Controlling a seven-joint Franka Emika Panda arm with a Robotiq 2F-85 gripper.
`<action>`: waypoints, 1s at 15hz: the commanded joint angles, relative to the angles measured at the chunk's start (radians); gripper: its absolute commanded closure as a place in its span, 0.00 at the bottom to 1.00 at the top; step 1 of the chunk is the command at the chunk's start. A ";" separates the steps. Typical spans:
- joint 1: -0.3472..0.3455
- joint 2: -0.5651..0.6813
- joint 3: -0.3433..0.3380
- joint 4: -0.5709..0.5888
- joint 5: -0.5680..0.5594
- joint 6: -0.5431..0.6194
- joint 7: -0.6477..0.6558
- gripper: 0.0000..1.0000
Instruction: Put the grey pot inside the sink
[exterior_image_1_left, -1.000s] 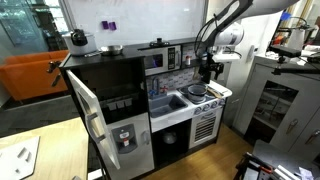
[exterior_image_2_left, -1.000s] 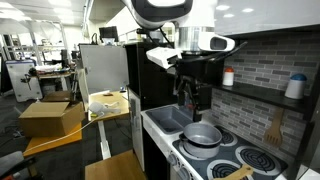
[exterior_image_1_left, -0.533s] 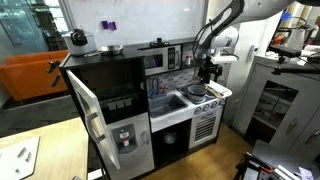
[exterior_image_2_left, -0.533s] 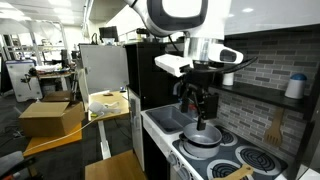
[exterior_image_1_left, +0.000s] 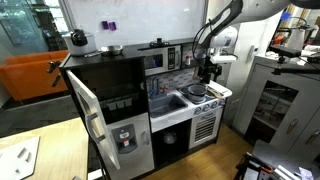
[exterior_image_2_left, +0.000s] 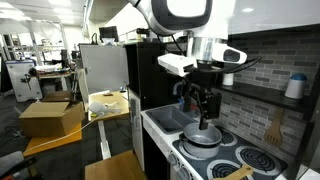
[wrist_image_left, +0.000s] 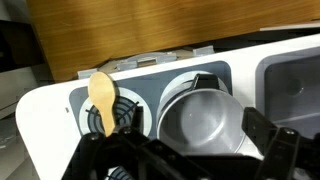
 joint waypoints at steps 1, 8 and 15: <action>-0.015 0.000 0.016 0.004 -0.007 -0.002 0.004 0.00; -0.015 0.000 0.016 0.004 -0.007 -0.003 0.004 0.00; -0.017 0.010 0.019 0.005 -0.011 0.012 -0.012 0.00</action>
